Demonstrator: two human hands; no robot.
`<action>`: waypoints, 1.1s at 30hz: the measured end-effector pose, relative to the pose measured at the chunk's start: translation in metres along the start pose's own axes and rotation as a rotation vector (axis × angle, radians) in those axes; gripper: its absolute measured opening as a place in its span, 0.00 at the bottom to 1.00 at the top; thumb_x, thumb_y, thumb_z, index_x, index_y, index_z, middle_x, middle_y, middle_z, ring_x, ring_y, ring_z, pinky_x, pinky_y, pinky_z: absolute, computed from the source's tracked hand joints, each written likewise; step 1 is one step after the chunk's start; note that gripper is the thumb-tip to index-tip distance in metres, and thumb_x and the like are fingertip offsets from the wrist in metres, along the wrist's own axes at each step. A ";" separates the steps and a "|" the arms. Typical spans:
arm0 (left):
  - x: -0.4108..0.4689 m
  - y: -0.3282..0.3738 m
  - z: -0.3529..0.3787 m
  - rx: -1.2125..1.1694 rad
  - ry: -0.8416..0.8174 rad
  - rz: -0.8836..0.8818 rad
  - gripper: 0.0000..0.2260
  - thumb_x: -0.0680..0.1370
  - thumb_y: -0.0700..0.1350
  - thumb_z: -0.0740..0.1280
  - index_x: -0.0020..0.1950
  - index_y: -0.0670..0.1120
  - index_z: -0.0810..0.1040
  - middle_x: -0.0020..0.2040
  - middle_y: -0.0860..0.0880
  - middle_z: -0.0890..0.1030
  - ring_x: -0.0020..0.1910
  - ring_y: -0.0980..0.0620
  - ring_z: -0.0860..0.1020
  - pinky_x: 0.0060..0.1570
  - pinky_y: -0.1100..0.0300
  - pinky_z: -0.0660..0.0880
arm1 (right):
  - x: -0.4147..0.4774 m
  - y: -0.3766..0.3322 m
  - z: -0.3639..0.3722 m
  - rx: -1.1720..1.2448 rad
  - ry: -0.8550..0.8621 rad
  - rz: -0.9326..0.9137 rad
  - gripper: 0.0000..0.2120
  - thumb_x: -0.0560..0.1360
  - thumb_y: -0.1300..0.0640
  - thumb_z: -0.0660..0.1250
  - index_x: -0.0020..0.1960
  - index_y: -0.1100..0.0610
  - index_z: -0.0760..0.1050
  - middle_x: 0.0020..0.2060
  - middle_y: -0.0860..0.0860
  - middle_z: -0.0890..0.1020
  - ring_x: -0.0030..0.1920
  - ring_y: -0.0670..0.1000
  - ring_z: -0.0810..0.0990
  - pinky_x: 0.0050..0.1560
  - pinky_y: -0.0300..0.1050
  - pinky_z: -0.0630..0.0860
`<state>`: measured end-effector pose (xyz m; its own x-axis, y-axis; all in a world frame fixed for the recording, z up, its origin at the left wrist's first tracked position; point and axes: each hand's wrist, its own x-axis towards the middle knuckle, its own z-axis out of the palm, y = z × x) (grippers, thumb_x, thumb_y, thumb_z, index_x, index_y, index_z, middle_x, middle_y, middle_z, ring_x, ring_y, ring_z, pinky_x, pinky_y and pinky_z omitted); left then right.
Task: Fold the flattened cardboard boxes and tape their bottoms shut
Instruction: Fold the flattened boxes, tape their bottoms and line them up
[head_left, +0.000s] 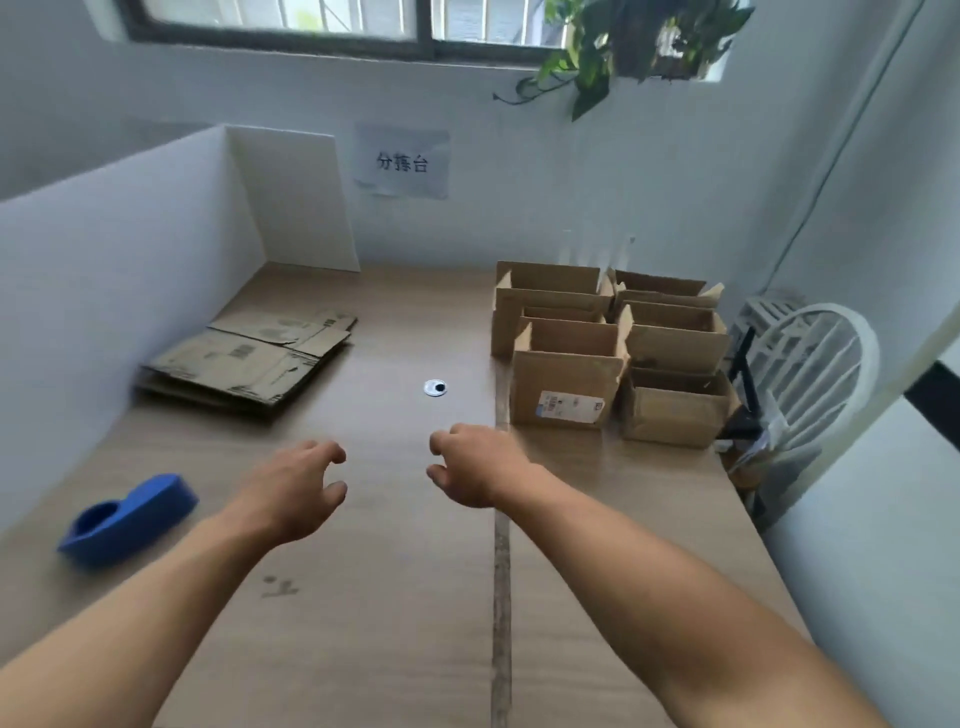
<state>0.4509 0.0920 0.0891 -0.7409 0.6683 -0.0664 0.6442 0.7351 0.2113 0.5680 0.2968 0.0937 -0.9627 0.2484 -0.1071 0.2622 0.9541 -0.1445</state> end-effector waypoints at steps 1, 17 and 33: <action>-0.018 -0.019 -0.008 0.003 -0.002 -0.029 0.18 0.79 0.51 0.65 0.69 0.51 0.73 0.67 0.51 0.75 0.65 0.49 0.73 0.63 0.55 0.70 | 0.001 -0.023 -0.002 -0.015 -0.009 -0.023 0.18 0.81 0.45 0.58 0.66 0.52 0.71 0.62 0.54 0.75 0.62 0.60 0.75 0.56 0.53 0.71; -0.059 -0.220 -0.058 0.156 -0.108 -0.250 0.15 0.78 0.54 0.62 0.65 0.54 0.73 0.62 0.52 0.77 0.59 0.49 0.75 0.51 0.56 0.69 | 0.117 -0.200 0.017 -0.178 -0.018 -0.197 0.17 0.82 0.45 0.57 0.65 0.53 0.71 0.61 0.54 0.75 0.61 0.59 0.75 0.52 0.51 0.69; 0.105 -0.362 -0.064 0.363 -0.226 -0.106 0.17 0.80 0.52 0.59 0.68 0.51 0.72 0.66 0.49 0.75 0.65 0.46 0.73 0.62 0.50 0.68 | 0.321 -0.267 0.057 -0.174 -0.155 -0.169 0.15 0.81 0.45 0.56 0.61 0.53 0.71 0.58 0.54 0.76 0.59 0.59 0.76 0.48 0.50 0.67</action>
<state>0.1277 -0.1112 0.0680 -0.7721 0.5659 -0.2893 0.6221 0.7661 -0.1616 0.1931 0.1126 0.0420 -0.9667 0.0673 -0.2470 0.0703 0.9975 -0.0033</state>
